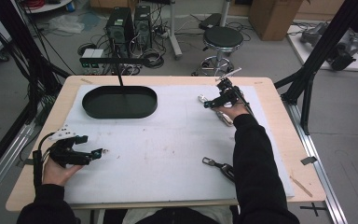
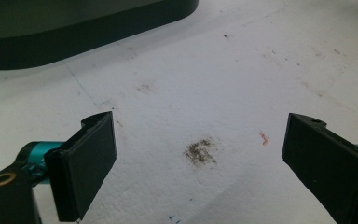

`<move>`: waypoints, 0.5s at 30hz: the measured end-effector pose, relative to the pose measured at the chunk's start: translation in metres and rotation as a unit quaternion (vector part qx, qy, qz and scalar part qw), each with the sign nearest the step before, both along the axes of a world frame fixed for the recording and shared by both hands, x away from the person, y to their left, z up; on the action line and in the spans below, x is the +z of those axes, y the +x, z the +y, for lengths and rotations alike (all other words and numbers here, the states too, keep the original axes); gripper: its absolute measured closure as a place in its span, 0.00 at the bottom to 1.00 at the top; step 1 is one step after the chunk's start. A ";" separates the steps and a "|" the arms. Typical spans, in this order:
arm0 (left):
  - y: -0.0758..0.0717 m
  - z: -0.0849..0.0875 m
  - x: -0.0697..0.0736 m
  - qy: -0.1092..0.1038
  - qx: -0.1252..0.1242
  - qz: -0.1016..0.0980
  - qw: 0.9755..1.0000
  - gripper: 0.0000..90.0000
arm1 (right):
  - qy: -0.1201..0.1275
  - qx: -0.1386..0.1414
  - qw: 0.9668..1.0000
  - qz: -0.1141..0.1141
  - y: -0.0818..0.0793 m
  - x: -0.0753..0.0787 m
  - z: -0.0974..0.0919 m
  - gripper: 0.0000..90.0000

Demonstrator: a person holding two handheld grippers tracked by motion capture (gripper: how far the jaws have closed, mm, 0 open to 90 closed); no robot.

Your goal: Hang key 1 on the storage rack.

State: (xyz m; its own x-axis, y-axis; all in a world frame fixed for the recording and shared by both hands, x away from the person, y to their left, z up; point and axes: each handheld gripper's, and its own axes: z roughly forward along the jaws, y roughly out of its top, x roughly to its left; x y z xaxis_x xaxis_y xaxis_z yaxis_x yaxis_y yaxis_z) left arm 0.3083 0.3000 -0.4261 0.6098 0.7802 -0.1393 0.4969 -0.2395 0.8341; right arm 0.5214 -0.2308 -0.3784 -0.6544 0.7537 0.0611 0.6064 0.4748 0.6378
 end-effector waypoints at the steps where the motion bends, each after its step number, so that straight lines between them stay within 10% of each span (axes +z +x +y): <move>1: 0.000 0.000 0.000 0.000 0.000 0.000 1.000 0.11 | -0.006 0.000 1.000 0.003 0.004 -0.003 0.001 0.04; 15: 0.001 0.001 0.000 -0.001 -0.002 0.002 1.000 0.12 | -0.050 -0.016 0.998 0.028 0.042 -0.022 0.013 0.04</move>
State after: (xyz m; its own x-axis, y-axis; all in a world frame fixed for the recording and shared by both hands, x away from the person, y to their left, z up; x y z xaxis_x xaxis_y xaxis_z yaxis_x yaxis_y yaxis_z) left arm 0.3089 0.3007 -0.4263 0.6127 0.7772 -0.1438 0.4998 -0.2400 0.8322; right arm 0.5635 -0.2178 -0.4005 -0.6269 0.7788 0.0209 0.6561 0.5133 0.5532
